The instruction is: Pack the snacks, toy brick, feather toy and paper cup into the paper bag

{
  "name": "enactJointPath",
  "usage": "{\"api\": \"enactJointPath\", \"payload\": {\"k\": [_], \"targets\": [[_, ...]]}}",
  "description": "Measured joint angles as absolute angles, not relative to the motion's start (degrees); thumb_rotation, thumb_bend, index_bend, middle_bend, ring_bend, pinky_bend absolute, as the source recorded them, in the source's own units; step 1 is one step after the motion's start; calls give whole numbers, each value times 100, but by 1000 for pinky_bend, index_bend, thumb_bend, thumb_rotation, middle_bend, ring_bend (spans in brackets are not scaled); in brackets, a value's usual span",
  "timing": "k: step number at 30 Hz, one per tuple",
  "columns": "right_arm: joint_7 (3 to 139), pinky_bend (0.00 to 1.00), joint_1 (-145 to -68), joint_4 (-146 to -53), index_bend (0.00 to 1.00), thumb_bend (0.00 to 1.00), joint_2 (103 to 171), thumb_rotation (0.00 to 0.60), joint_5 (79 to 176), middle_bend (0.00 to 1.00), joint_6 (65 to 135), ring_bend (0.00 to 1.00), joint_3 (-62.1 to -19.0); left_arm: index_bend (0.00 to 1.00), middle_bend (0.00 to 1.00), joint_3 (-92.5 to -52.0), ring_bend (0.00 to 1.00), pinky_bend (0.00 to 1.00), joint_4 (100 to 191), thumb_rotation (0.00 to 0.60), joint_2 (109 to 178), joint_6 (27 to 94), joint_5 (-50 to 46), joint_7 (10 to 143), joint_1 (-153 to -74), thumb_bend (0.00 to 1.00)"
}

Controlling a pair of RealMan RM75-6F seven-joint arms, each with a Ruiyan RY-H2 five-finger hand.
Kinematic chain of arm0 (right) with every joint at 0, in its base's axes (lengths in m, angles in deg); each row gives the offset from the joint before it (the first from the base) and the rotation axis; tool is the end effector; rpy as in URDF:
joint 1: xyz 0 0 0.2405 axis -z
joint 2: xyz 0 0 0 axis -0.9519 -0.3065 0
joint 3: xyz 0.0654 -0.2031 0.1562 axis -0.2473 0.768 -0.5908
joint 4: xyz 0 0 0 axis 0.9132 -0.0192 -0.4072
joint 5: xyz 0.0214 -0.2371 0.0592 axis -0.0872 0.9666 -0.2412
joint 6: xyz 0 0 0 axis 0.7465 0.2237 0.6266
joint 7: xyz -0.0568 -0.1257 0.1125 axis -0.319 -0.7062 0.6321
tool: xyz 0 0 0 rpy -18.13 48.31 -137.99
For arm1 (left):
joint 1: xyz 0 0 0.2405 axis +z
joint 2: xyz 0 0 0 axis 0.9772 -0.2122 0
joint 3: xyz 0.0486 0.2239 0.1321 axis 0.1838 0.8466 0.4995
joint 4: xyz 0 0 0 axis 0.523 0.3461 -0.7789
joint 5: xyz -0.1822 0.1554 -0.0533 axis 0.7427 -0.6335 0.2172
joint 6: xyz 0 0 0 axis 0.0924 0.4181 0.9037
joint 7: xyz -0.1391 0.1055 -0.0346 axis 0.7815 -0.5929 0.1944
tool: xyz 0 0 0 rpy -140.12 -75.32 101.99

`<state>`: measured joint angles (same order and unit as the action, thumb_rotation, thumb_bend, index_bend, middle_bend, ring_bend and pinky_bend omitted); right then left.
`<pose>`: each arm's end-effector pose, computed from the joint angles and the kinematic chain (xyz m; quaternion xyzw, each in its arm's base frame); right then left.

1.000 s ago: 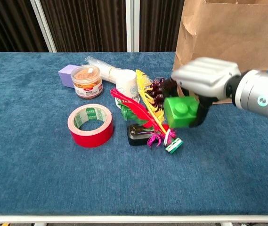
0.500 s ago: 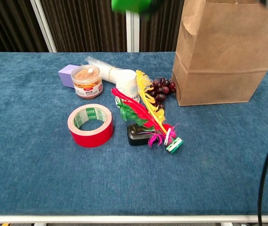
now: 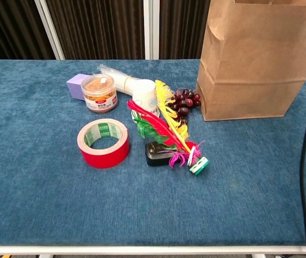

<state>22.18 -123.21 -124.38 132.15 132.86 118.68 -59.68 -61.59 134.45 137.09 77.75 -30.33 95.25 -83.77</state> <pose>0.0195 -0.4177 0.1414 0.5642 -0.0841 0.5491 0.6108 -0.4212 0.2109 0.0895 -0.6320 -0.4196 -0.3538 0.5471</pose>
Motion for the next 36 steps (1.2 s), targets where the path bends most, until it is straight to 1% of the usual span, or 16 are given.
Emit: {"api": "enactJointPath", "payload": {"k": [7, 15, 17, 18, 20, 24, 25, 28, 36], "targets": [[2076, 519, -12141, -11777, 506, 122, 12990, 600, 12984, 519, 11665, 428, -5743, 137, 85, -6139, 24, 167, 13539, 600, 13685, 7765, -3066, 9422, -8399, 264], [2142, 519, -12075, -11690, 507, 120, 13069, 600, 12033, 519, 11286, 427, -5695, 137, 85, -6114, 24, 167, 13566, 600, 13676, 7737, -3062, 9401, -8394, 265], [2184, 516, -12077, -11585, 501, 96, 13113, 600, 11879, 519, 11142, 421, -5644, 137, 85, -6108, 24, 167, 13554, 600, 13677, 7731, -3057, 9408, -8388, 265], [2200, 507, -12079, -11544, 486, 62, 13123, 600, 11853, 519, 11092, 408, -5618, 137, 85, -6108, 24, 167, 13548, 600, 13676, 7729, -3051, 9417, -8385, 265], [2238, 468, -12082, -11522, 447, 14, 13117, 600, 11787, 502, 10956, 362, -5563, 137, 85, -6104, 24, 167, 13549, 600, 13669, 7723, -3052, 9445, -8386, 264], [2200, 263, -12094, -11610, 320, 0, 12960, 600, 11622, 372, 10664, 186, -5438, 137, 84, -6078, 24, 167, 13564, 600, 13655, 7770, -3105, 9526, -8381, 264], [2154, 226, -12102, -11671, 287, 0, 12897, 600, 11541, 342, 10606, 156, -5412, 137, 85, -6073, 24, 167, 13562, 600, 13657, 7782, -3122, 9532, -8380, 264], [2121, 198, -12122, -11832, 255, 0, 12769, 600, 11428, 306, 10549, 127, -5381, 137, 85, -6070, 24, 167, 13560, 600, 13666, 7788, -3139, 9533, -8391, 265], [2339, 192, -12141, -11969, 253, 0, 12651, 600, 11476, 303, 10598, 124, -5346, 137, 85, -6093, 24, 167, 13602, 600, 13647, 7795, -3124, 9525, -8406, 265]]}}
